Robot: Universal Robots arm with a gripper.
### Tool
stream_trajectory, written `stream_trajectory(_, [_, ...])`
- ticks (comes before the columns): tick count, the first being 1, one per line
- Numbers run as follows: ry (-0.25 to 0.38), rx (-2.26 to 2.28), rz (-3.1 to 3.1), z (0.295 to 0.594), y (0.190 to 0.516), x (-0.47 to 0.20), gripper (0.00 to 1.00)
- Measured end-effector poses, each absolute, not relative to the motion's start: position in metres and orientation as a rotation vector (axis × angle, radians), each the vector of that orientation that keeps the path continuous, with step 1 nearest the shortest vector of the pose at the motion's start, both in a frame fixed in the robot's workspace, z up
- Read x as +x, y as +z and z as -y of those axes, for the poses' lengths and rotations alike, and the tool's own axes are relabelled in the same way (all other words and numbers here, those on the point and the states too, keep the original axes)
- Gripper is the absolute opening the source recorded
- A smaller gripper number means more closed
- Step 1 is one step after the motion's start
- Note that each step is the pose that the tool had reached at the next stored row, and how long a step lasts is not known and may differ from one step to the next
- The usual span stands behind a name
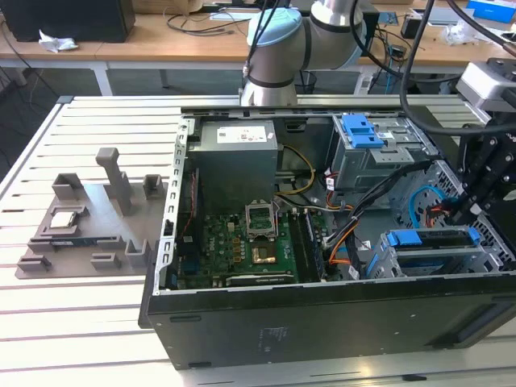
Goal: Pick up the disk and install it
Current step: 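Insert the first disk wire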
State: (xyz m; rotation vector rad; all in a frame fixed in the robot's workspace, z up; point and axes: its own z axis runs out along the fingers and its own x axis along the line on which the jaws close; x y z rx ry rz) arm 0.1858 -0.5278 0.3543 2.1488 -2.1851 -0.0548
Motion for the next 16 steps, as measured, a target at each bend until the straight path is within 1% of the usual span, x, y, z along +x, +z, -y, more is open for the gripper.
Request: stream_trajectory(16, [-0.055,2.148,2.186,0.530,0.340,0.184,0.16])
